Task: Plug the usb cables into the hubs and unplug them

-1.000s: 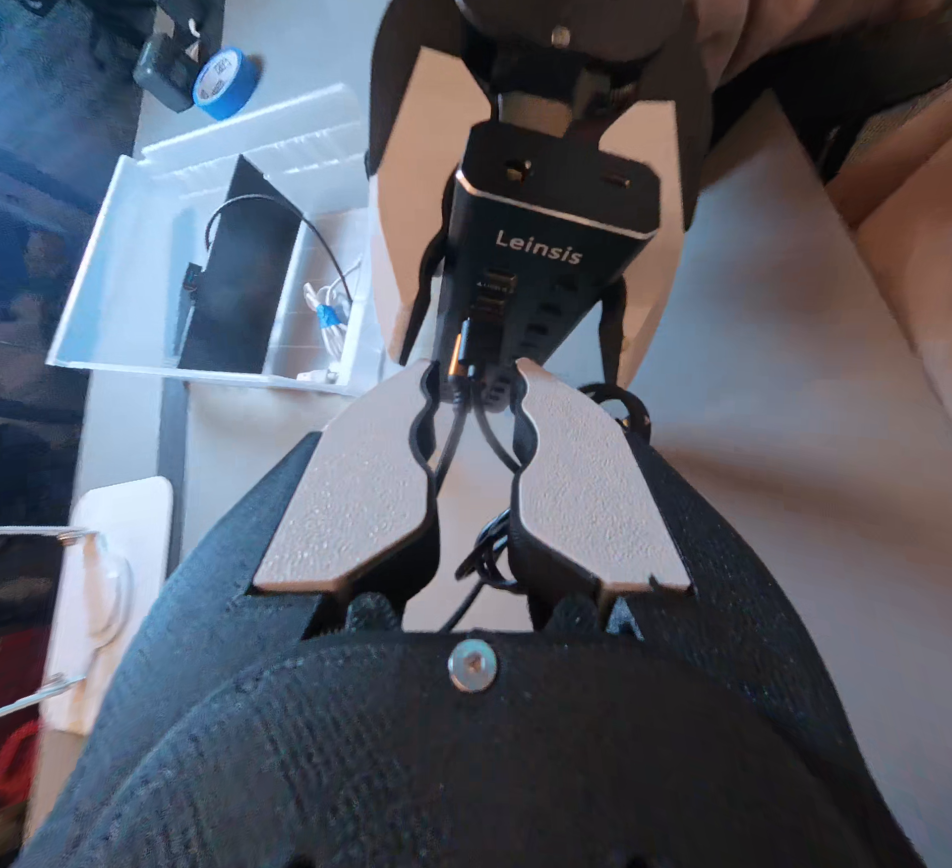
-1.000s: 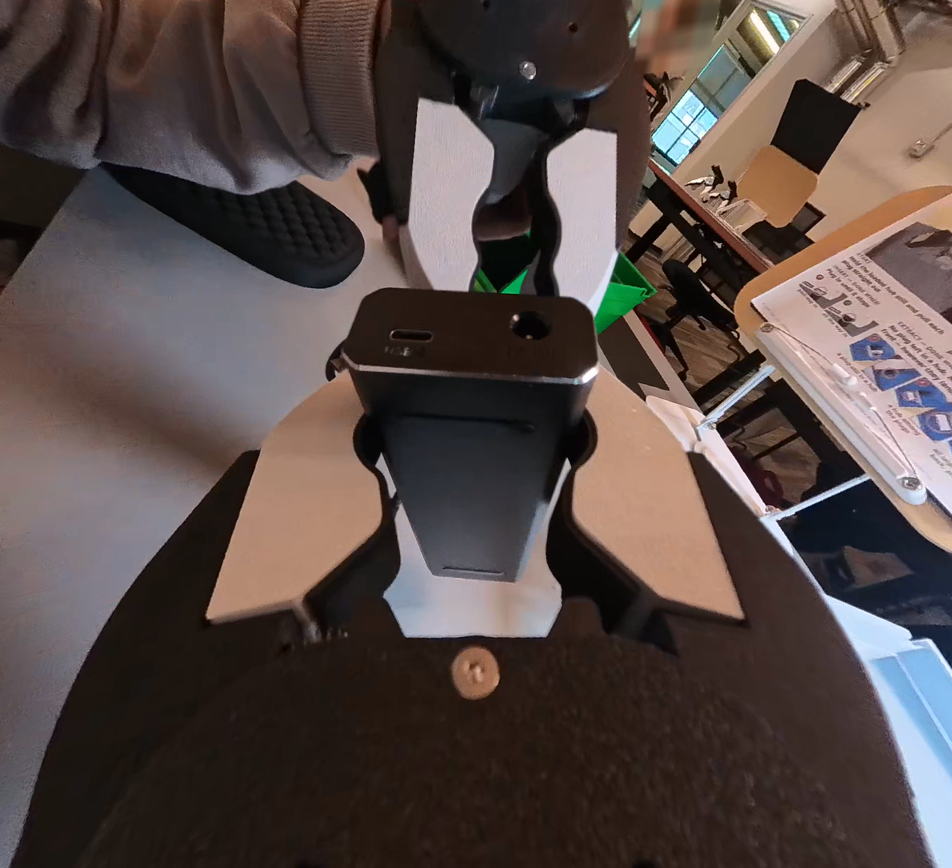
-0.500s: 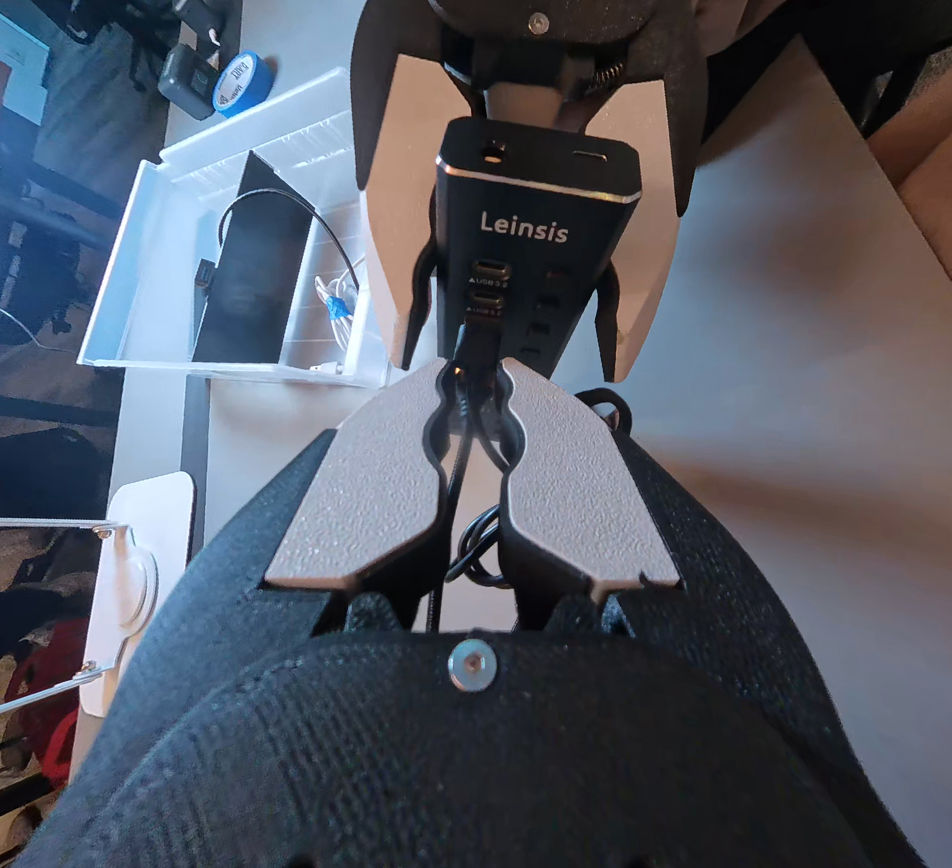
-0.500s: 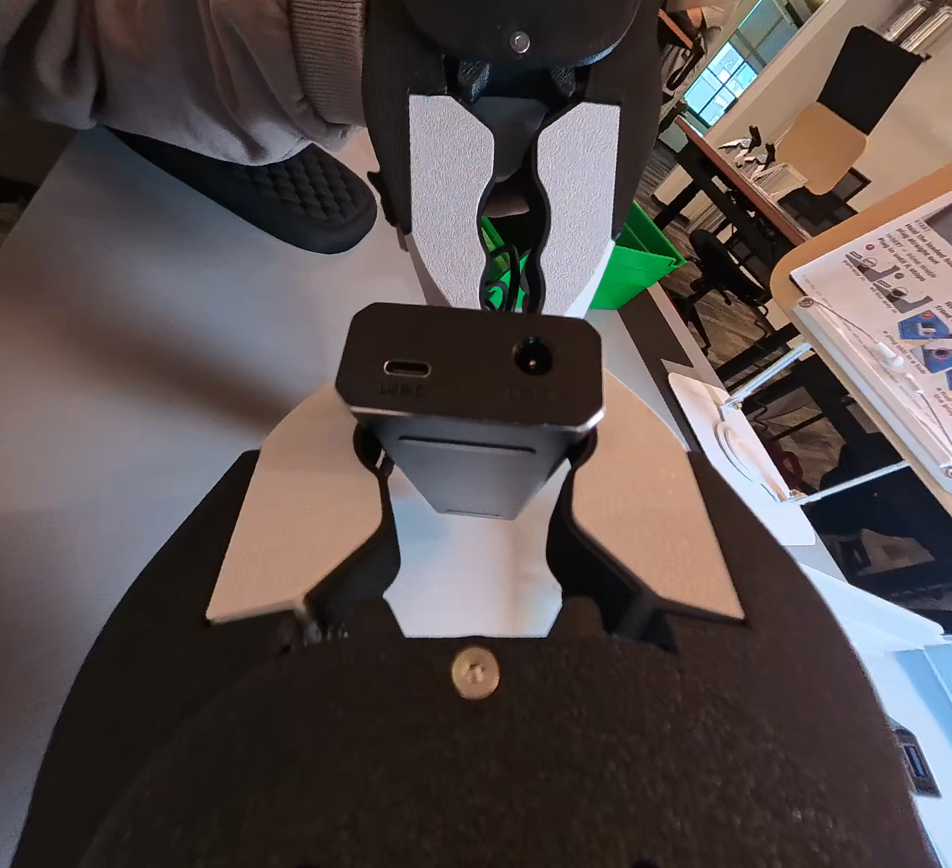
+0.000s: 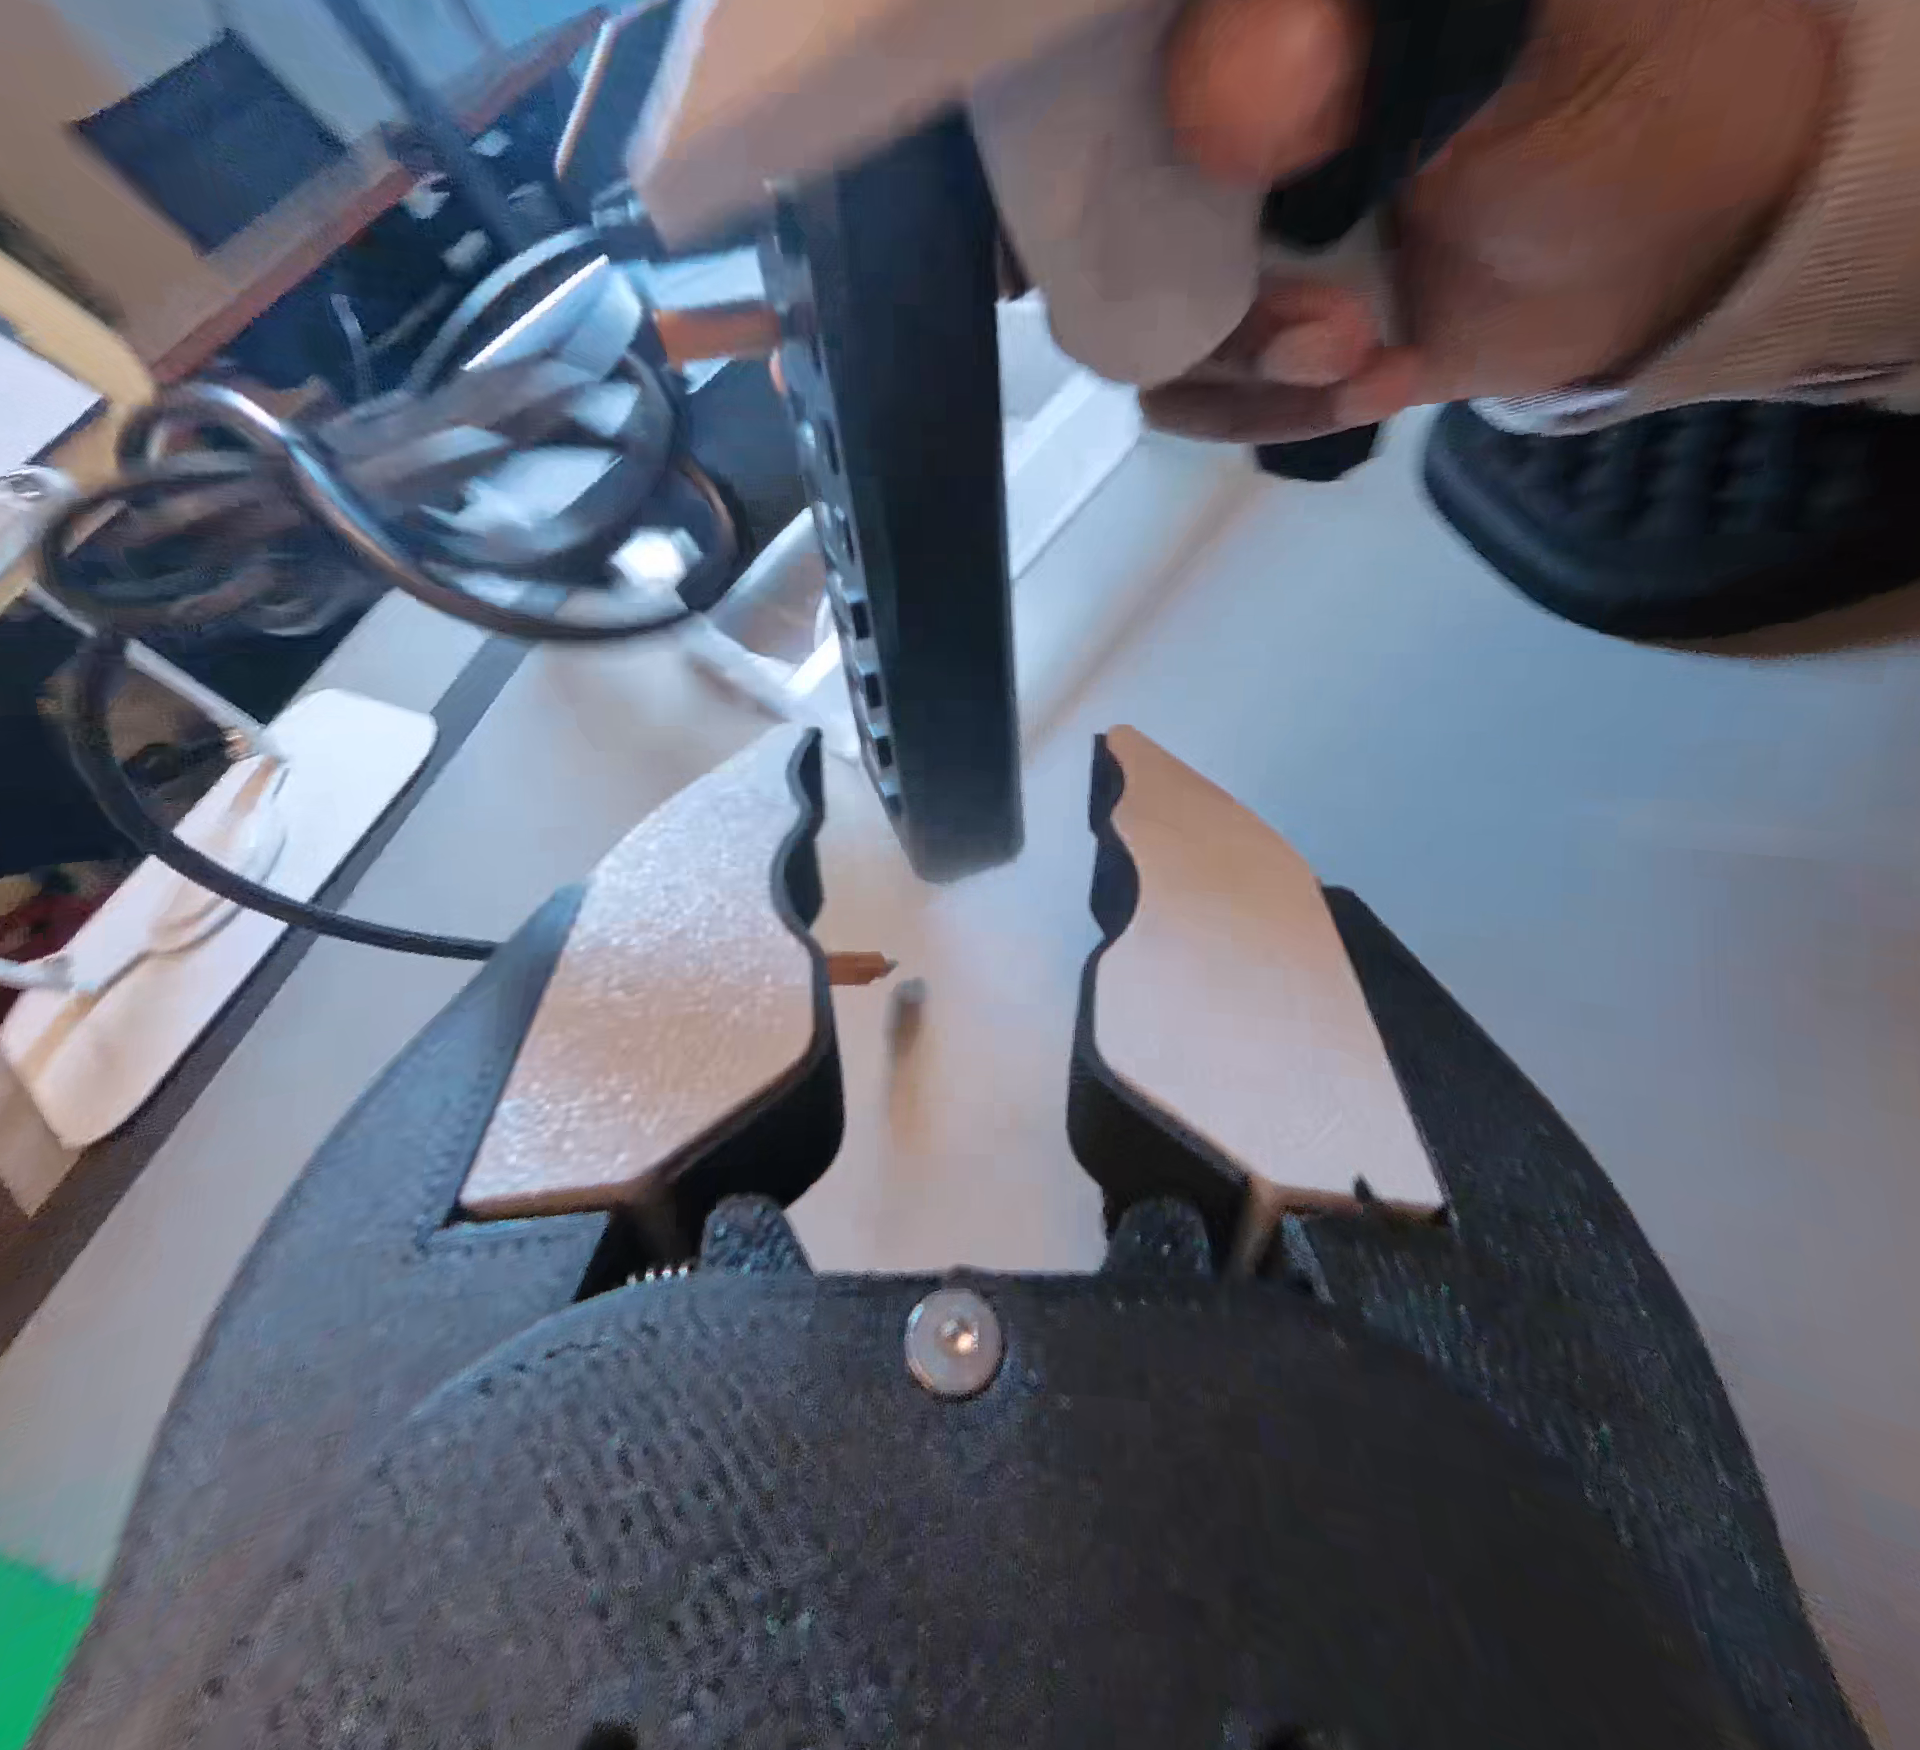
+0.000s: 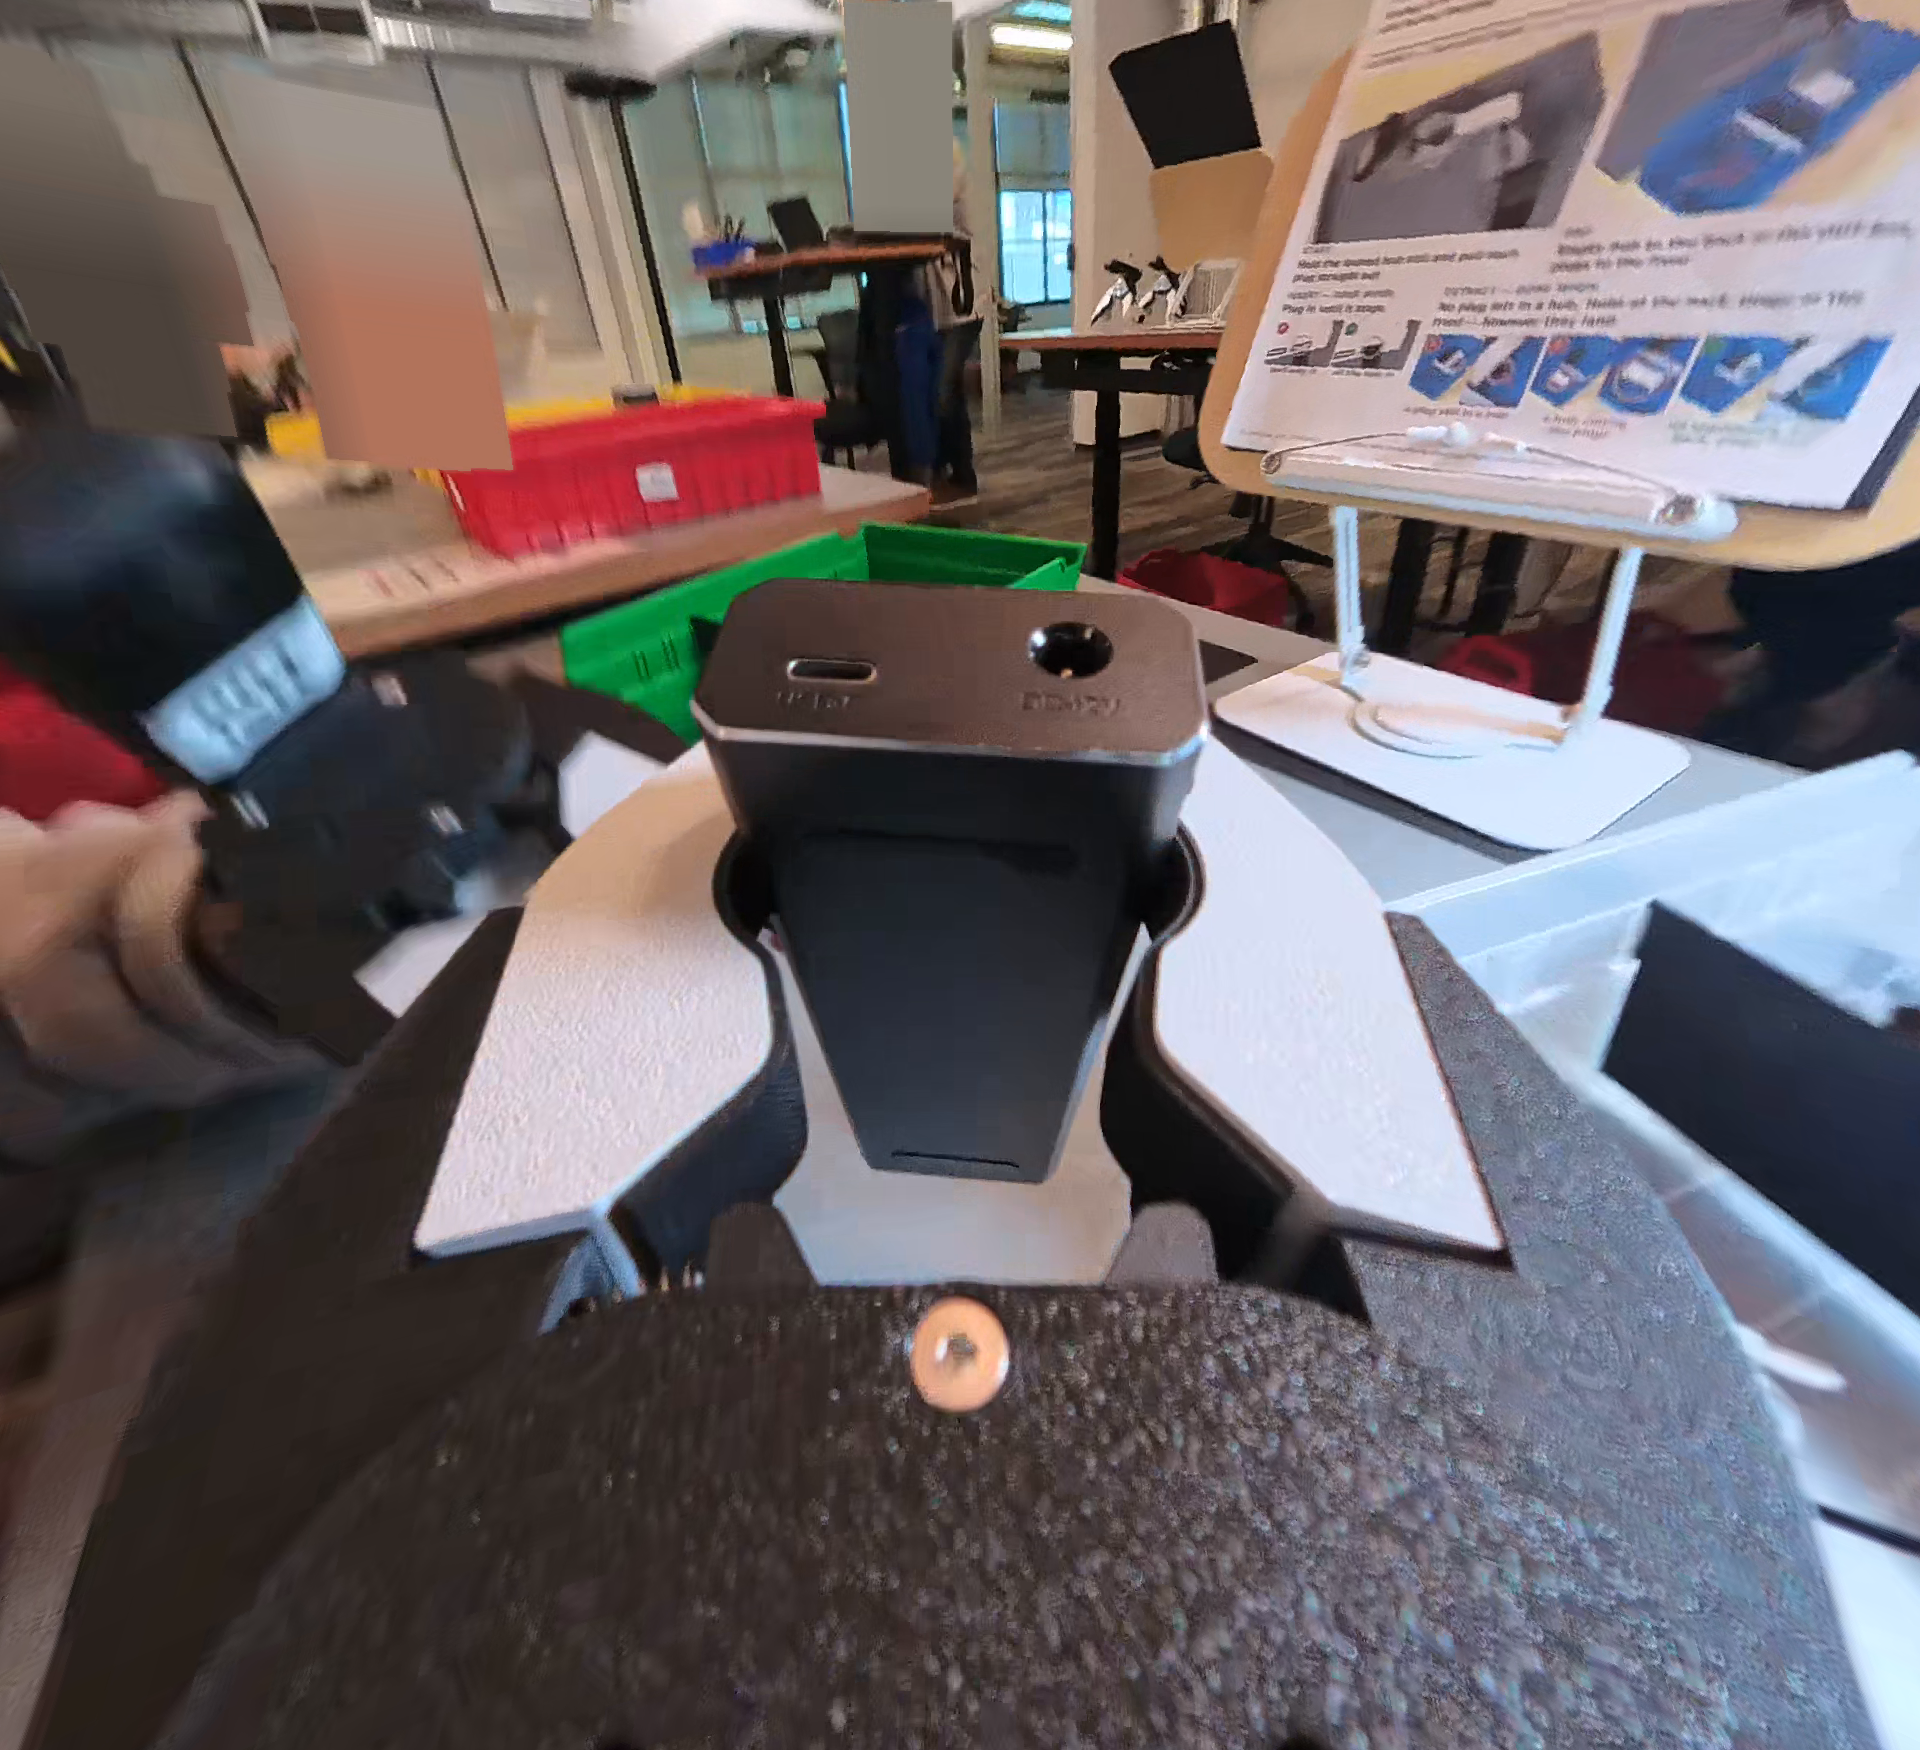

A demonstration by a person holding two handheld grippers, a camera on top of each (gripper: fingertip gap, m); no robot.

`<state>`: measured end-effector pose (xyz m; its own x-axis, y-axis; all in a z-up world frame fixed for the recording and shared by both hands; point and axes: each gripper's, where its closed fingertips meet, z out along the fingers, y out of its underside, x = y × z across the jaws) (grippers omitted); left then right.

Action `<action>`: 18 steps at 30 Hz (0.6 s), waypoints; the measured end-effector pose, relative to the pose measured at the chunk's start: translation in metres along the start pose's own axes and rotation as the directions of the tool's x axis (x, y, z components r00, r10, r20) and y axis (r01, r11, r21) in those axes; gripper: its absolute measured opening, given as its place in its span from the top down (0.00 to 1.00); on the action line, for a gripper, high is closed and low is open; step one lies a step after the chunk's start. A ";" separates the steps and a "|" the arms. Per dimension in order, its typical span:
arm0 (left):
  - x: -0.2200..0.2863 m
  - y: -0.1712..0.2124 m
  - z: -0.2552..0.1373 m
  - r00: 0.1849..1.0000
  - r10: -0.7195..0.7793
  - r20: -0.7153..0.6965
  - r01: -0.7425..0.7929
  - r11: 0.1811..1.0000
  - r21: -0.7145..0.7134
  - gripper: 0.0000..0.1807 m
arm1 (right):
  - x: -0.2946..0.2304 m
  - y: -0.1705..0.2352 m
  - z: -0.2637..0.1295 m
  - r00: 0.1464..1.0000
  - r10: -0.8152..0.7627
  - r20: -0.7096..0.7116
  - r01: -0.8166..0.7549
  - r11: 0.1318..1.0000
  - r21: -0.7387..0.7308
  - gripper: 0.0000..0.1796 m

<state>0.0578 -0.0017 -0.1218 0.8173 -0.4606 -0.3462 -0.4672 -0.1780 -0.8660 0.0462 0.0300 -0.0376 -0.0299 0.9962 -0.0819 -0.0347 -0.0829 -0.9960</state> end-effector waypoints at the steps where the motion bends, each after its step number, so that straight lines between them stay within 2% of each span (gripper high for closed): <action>1: -0.004 0.005 0.008 0.999 0.012 0.048 -0.012 1.000 -0.004 0.69 | 0.001 -0.001 0.001 0.998 0.066 0.007 -0.066 0.998 0.015 0.60; 2: -0.006 0.007 0.014 0.996 0.036 0.079 -0.036 0.999 -0.002 0.69 | 0.001 -0.001 0.002 0.992 0.128 0.019 -0.128 0.991 0.026 0.60; 3: -0.005 0.007 0.018 0.994 0.070 0.079 -0.071 0.998 0.000 0.78 | -0.001 0.001 0.003 0.983 0.180 0.033 -0.181 0.983 0.026 0.60; 6: -0.004 0.011 0.021 0.983 0.178 0.034 -0.177 0.984 -0.026 0.79 | -0.001 0.008 0.002 0.977 0.208 0.044 -0.209 0.978 0.019 0.60; 10: -0.018 -0.003 -0.006 0.989 0.108 -0.105 -0.097 0.990 0.100 0.83 | -0.004 0.007 -0.010 0.954 0.233 0.189 -0.237 0.971 0.002 0.61; 12: -0.028 -0.002 -0.021 0.976 0.188 -0.108 -0.177 0.978 0.107 0.84 | -0.011 0.009 -0.017 0.951 0.131 0.280 -0.127 0.991 -0.032 0.64; 14: -0.027 0.003 -0.032 0.960 0.219 -0.173 -0.204 0.974 0.100 0.84 | -0.015 0.024 -0.020 0.947 -0.084 0.309 0.113 0.990 -0.078 0.68; 16: -0.025 0.013 -0.040 0.941 0.240 -0.237 -0.228 0.971 0.078 0.84 | -0.018 0.035 -0.020 0.896 -0.346 0.280 0.377 0.924 -0.065 0.71; 18: -0.024 0.029 -0.045 0.921 0.270 -0.280 -0.274 0.961 0.023 0.84 | -0.028 0.044 -0.019 0.831 -0.479 0.284 0.517 0.853 -0.074 0.73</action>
<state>0.0096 -0.0349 -0.1231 0.5324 -0.7161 -0.4513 -0.6658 -0.0250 -0.7457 0.0645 -0.0014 -0.0795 -0.2917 0.8597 0.4194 0.0286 0.4461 -0.8945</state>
